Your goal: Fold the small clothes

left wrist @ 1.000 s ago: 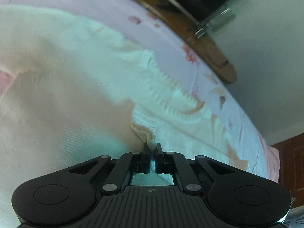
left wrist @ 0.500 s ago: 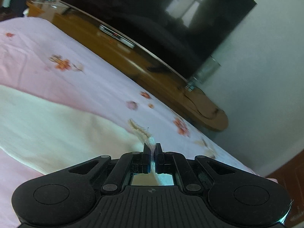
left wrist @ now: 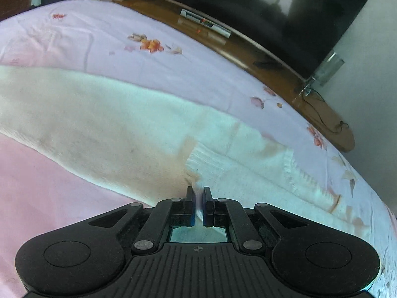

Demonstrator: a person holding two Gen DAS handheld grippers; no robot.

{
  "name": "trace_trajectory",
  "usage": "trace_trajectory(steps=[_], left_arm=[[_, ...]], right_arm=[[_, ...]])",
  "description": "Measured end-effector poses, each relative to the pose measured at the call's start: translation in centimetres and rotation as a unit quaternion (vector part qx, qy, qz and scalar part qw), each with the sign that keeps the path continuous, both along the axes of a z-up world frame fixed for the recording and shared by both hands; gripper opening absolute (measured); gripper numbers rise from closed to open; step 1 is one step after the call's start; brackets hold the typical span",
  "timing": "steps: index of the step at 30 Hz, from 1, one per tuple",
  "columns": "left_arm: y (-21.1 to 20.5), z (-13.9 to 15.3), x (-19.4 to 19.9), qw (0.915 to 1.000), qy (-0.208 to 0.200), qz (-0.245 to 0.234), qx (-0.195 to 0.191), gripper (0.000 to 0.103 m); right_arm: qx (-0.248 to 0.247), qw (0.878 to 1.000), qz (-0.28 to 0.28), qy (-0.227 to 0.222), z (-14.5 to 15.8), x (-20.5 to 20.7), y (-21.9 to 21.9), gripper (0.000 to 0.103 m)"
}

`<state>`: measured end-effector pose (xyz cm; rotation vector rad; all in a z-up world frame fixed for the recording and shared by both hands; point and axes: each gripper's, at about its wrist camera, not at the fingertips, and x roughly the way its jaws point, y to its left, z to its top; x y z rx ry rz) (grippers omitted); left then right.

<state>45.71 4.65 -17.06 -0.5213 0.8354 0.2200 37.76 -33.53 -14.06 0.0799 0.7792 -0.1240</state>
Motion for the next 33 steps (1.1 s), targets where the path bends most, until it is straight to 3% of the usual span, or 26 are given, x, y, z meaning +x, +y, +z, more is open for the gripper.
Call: trace_trajectory(steps=[3, 7, 9, 11, 17, 21, 23, 24, 25, 28, 32, 33], left_arm=[[1.0, 2.1, -0.9, 0.9993, -0.016, 0.003, 0.032, 0.005], [1.5, 4.0, -1.2, 0.9974, -0.036, -0.003, 0.062, 0.005], [0.8, 4.4, -0.8, 0.9973, -0.040, -0.017, 0.059, 0.005], [-0.6, 4.2, -0.1, 0.9968, -0.041, -0.038, 0.056, 0.005], [-3.4, 0.8, 1.7, 0.9958, 0.002, -0.064, 0.066, 0.005], [-3.5, 0.0, 1.5, 0.9946, -0.007, -0.069, 0.078, 0.004], [-3.7, 0.0, 1.4, 0.9942, -0.009, -0.070, 0.082, 0.004], [-3.7, 0.0, 1.4, 0.9941, -0.009, -0.070, 0.083, 0.004], [-3.7, 0.0, 1.3, 0.9940, -0.010, -0.070, 0.084, 0.004], [-3.7, -0.2, 1.3, 0.9938, -0.012, -0.070, 0.086, 0.004], [-4.6, 0.5, 1.4, 0.9897, 0.000, -0.081, 0.118, 0.005], [-4.7, 0.9, 1.2, 0.9894, 0.004, -0.082, 0.120, 0.005]], right_arm=[[0.023, 1.000, 0.003, 0.003, 1.3, -1.2, -0.8, 0.022], [0.039, 0.999, -0.008, -0.019, 3.2, -1.8, -1.9, 0.024], [0.051, 0.998, -0.017, -0.025, 3.5, -0.5, -2.4, 0.030], [0.061, 0.997, -0.022, -0.028, 3.2, 1.3, -2.6, 0.039], [0.073, 0.997, -0.022, -0.017, 1.0, 7.0, -2.6, 0.039], [0.085, 0.996, -0.014, -0.021, 0.0, 9.2, -2.9, 0.046], [0.097, 0.995, -0.019, -0.019, -0.5, 10.1, -3.2, 0.038], [0.103, 0.994, -0.022, -0.021, -0.6, 10.4, -3.4, 0.017], [0.102, 0.994, -0.022, -0.021, -0.6, 10.5, -3.4, 0.010], [0.048, 0.998, -0.028, -0.030, -0.9, 10.2, -3.3, 0.008], [0.032, 0.999, -0.020, -0.024, -0.1, 10.1, -2.9, 0.009], [0.027, 0.999, -0.018, -0.032, 0.5, 9.8, -2.6, 0.016]])
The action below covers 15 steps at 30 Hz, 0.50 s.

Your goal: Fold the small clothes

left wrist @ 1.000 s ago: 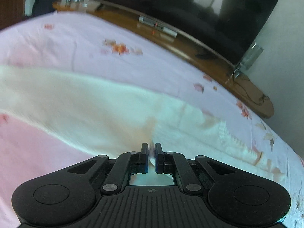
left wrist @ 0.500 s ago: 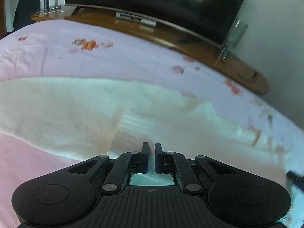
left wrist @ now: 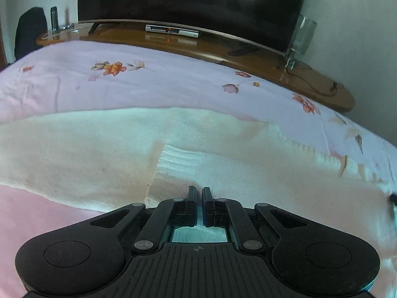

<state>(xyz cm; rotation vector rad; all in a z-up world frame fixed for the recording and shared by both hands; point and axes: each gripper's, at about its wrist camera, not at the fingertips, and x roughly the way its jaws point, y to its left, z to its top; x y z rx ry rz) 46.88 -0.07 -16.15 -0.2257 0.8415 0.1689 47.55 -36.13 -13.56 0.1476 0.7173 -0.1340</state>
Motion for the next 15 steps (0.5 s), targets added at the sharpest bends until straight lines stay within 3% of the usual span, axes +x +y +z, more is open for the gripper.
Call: trace_trajectory(steps=[3, 9, 15], left_arm=[[0.5, 0.8, -1.1, 0.9999, 0.010, 0.009, -0.010, 0.005], [3.9, 1.5, -3.4, 0.9981, 0.049, 0.028, -0.023, 0.005], [11.7, 1.7, -7.1, 0.9929, 0.061, 0.081, -0.063, 0.005]], right_arm=[[0.016, 0.999, 0.024, -0.021, 1.8, -1.5, 1.3, 0.025], [0.017, 0.992, 0.122, 0.003, 2.3, -3.5, 8.8, 0.032], [0.020, 0.985, 0.171, 0.014, 2.4, -5.5, 15.9, 0.043]])
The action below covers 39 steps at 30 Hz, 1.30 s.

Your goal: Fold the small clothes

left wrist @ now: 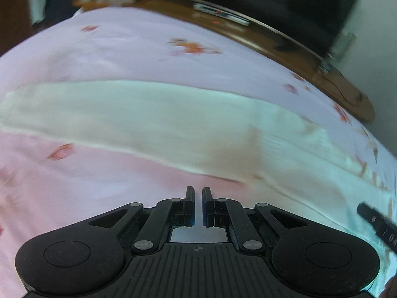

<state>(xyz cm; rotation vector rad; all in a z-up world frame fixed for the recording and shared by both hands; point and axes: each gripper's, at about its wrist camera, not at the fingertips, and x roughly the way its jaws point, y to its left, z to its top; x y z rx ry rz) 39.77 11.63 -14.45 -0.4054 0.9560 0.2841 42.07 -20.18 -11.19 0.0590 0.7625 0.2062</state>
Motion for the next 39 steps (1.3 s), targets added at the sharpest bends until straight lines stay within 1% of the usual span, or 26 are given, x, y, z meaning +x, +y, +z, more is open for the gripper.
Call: trace_trajectory(steps=[4, 10, 12, 17, 18, 19, 20, 21, 23, 25, 27, 28, 29, 30, 31, 32, 33, 34, 35, 36, 37, 38, 39], left_arm=[[6.0, -0.3, -2.6, 0.9989, 0.006, 0.045, -0.014, 0.005], [13.2, -0.9, -5.2, 0.9939, 0.009, 0.107, -0.024, 0.005], [15.2, -1.2, -5.8, 0.9919, 0.013, 0.124, -0.022, 0.005], [17.7, -1.9, -6.2, 0.9905, 0.017, 0.135, -0.021, 0.005], [17.8, -1.8, -6.3, 0.9916, 0.008, 0.128, -0.019, 0.005], [17.8, -1.5, -6.9, 0.9918, -0.032, 0.123, -0.011, 0.005], [17.8, -1.3, -7.4, 0.9904, -0.057, 0.126, -0.006, 0.004], [17.8, -1.1, -7.3, 0.9905, -0.061, 0.123, -0.007, 0.004], [17.9, -1.0, -7.2, 0.9908, -0.059, 0.122, 0.002, 0.005], [18.2, -1.2, -7.0, 0.9896, -0.045, 0.137, 0.007, 0.005], [19.1, -1.6, -7.0, 0.9868, -0.023, 0.159, -0.022, 0.007], [19.6, -2.0, -7.0, 0.9843, -0.013, 0.173, -0.033, 0.013], [19.7, -2.3, -7.1, 0.9832, -0.010, 0.177, -0.041, 0.048], [19.8, -2.3, -7.2, 0.9823, -0.016, 0.181, -0.047, 0.096], [19.6, -2.2, -7.6, 0.9805, -0.035, 0.190, -0.039, 0.102], [19.1, -1.7, -8.1, 0.9777, -0.062, 0.200, -0.015, 0.103], [18.8, -1.5, -8.0, 0.9777, -0.079, 0.195, -0.001, 0.103], [18.8, -1.5, -8.0, 0.9792, -0.081, 0.186, -0.005, 0.103], [19.0, -1.8, -7.7, 0.9799, -0.078, 0.182, -0.021, 0.103], [19.3, -2.2, -7.6, 0.9783, -0.079, 0.187, -0.040, 0.102], [19.7, -2.7, -7.8, 0.9745, -0.088, 0.197, -0.061, 0.102], [20.0, -3.1, -7.9, 0.9710, -0.092, 0.208, -0.075, 0.092], [20.3, -3.6, -7.9, 0.9673, -0.093, 0.217, -0.093, 0.074]], right_arm=[[-0.007, 1.000, 0.013, 0.005, 0.3, -1.5, 4.2, 0.047], [-0.009, 1.000, 0.027, 0.008, 0.5, -1.6, 9.2, 0.051], [-0.012, 0.999, 0.033, 0.007, 0.4, -1.5, 10.6, 0.051], [-0.008, 0.999, 0.044, 0.012, 0.0, -0.8, 13.6, 0.052], [-0.010, 0.999, 0.047, 0.011, -0.1, -0.8, 14.1, 0.052], [-0.012, 0.999, 0.050, 0.009, -0.1, -0.8, 14.5, 0.052], [-0.012, 0.999, 0.051, 0.007, -0.1, -0.8, 14.9, 0.052], [-0.014, 0.998, 0.053, 0.005, 0.0, -0.7, 15.2, 0.052], [-0.018, 0.998, 0.054, 0.003, 0.0, -0.6, 15.5, 0.052], [-0.018, 0.998, 0.054, 0.003, 0.0, -0.5, 15.6, 0.052], [-0.020, 0.998, 0.052, 0.003, -0.1, -0.3, 15.6, 0.053], [-0.020, 0.998, 0.052, 0.004, -0.2, -0.3, 15.6, 0.053], [-0.021, 0.999, 0.050, 0.005, -0.3, -0.3, 15.6, 0.053], [-0.021, 0.999, 0.049, 0.006, -0.3, -0.2, 15.6, 0.053], [-0.021, 0.999, 0.049, 0.006, -0.4, -0.2, 15.6, 0.053], [-0.022, 0.999, 0.048, 0.007, -0.5, -0.2, 15.5, 0.054], [-0.023, 0.999, 0.048, 0.007, -0.6, -0.2, 15.5, 0.054], [-0.023, 0.999, 0.047, 0.007, -0.7, -0.2, 15.5, 0.054], [-0.024, 0.999, 0.046, 0.007, -0.7, -0.2, 15.4, 0.054], [-0.024, 0.999, 0.044, 0.006, -0.8, -0.2, 15.3, 0.054], [-0.024, 0.999, 0.043, 0.006, -0.8, -0.2, 15.3, 0.054], [-0.024, 0.999, 0.042, 0.006, -0.8, -0.2, 15.2, 0.054], [-0.023, 0.999, 0.040, 0.005, -0.8, -0.2, 15.1, 0.054]])
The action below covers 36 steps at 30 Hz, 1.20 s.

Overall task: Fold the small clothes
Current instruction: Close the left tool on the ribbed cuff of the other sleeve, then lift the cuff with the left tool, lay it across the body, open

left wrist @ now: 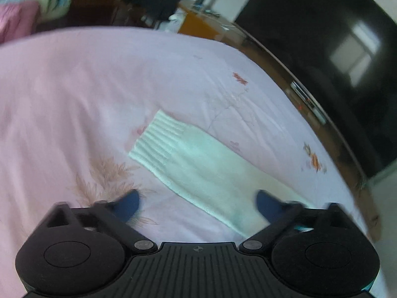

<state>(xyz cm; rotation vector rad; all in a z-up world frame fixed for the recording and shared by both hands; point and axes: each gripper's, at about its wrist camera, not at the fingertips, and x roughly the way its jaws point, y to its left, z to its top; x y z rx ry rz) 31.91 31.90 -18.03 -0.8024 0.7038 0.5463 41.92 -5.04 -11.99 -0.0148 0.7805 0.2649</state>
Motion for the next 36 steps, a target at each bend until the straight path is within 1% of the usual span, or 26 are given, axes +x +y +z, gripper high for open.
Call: trace_trajectory(steps=[1, 2, 3, 4, 7, 12, 13, 14, 15, 16, 17, 19, 21, 23, 24, 25, 26, 27, 28, 30, 31, 32, 34, 36], left_arm=[[0.4, -0.6, 0.0, 0.9998, -0.003, 0.003, -0.020, 0.067], [0.7, -1.2, 0.2, 0.9993, -0.005, 0.012, -0.035, 0.057], [0.7, -1.6, 0.6, 0.9988, -0.007, 0.024, -0.042, 0.050], [1.0, -2.0, 0.6, 0.9980, -0.015, 0.036, -0.050, 0.050], [1.6, -2.7, 1.1, 0.9960, -0.033, 0.052, -0.065, 0.050], [2.0, -3.2, 2.1, 0.9942, -0.049, 0.071, -0.065, 0.050], [1.9, -3.1, 2.4, 0.9938, -0.050, 0.075, -0.065, 0.048], [1.9, -3.2, 2.7, 0.9936, -0.049, 0.078, -0.066, 0.025], [2.1, -3.5, 2.9, 0.9929, -0.045, 0.081, -0.075, 0.006], [2.3, -3.5, 2.7, 0.9913, -0.047, 0.088, -0.086, 0.006], [2.5, -3.5, 2.9, 0.9908, -0.047, 0.094, -0.085, 0.006], [2.1, -2.9, 3.1, 0.9928, -0.046, 0.086, -0.070, 0.006], [1.3, -1.6, 3.5, 0.9951, -0.060, 0.064, -0.046, 0.006], [0.0, 0.3, 4.5, 0.9963, -0.079, 0.027, -0.022, 0.006], [-0.8, 1.4, 5.0, 0.9959, -0.089, 0.009, -0.015, 0.006], [-1.7, 2.5, 5.6, 0.9950, -0.099, -0.010, -0.009, 0.006], [-2.8, 3.4, 6.3, 0.9935, -0.110, -0.030, -0.005, 0.006], [-4.0, 4.4, 7.2, 0.9915, -0.119, -0.053, 0.002, 0.006], [-5.6, 5.5, 8.1, 0.9886, -0.127, -0.080, 0.009, 0.006], [-9.4, 7.0, 10.2, 0.9801, -0.143, -0.137, 0.010, 0.006], [-11.9, 7.5, 11.4, 0.9742, -0.147, -0.171, 0.008, 0.006], [-13.5, 7.9, 12.3, 0.9695, -0.149, -0.195, 0.000, 0.006], [-17.8, 8.0, 13.9, 0.9580, -0.149, -0.244, -0.017, 0.006], [-22.8, 7.6, 15.4, 0.9439, -0.142, -0.297, -0.027, 0.006]], right_arm=[[0.001, 1.000, -0.001, -0.001, 0.0, 0.0, -0.1, 0.054], [0.001, 1.000, -0.001, -0.001, 0.0, 0.0, -0.1, 0.054], [0.001, 1.000, -0.002, -0.001, 0.0, 0.0, -0.2, 0.054], [0.001, 1.000, -0.002, 0.000, 0.0, 0.1, -0.3, 0.054], [0.001, 1.000, -0.002, 0.000, -0.2, 0.1, -0.4, 0.054], [-0.002, 1.000, -0.008, 0.000, -0.4, 0.2, -0.6, 0.054], [-0.002, 1.000, -0.010, -0.001, -0.4, 0.3, -0.7, 0.054], [-0.003, 1.000, -0.011, -0.002, -0.4, 0.3, -0.7, 0.054], [-0.005, 1.000, -0.013, -0.004, -0.4, 0.3, -0.8, 0.054], [-0.007, 1.000, -0.015, -0.006, -0.4, 0.4, -0.9, 0.054], [-0.009, 1.000, -0.018, -0.008, -0.3, 0.5, -1.0, 0.054], [-0.012, 1.000, -0.024, -0.009, -0.3, 0.6, -1.3, 0.054], [-0.015, 0.999, -0.029, -0.008, -0.4, 0.8, -1.5, 0.054], [-0.022, 0.999, -0.031, -0.005, -0.8, 0.9, -1.5, 0.054], [-0.036, 0.999, -0.031, 0.002, -1.3, 1.1, -1.2, 0.054], [-0.054, 0.998, -0.024, 0.022, -2.2, 1.5, -0.8, 0.055], [-0.060, 0.998, -0.019, 0.014, -2.6, 1.3, -0.7, 0.056], [-0.058, 0.998, -0.020, 0.015, -2.5, 1.3, -0.7, 0.056], [-0.045, 0.999, -0.023, 0.019, -2.2, 1.4, -1.1, 0.055], [0.002, 0.999, -0.035, 0.014, -1.3, 1.1, -2.6, 0.053], [0.012, 0.999, -0.042, 0.007, -0.7, 0.7, -3.4, 0.053], [0.019, 0.999, -0.046, -0.001, -0.2, 0.3, -4.2, 0.053], [0.032, 0.998, -0.048, -0.010, 0.8, -0.5, -6.0, 0.054], [0.036, 0.998, -0.057, -0.015, 1.4, -1.1, -8.1, 0.054]])
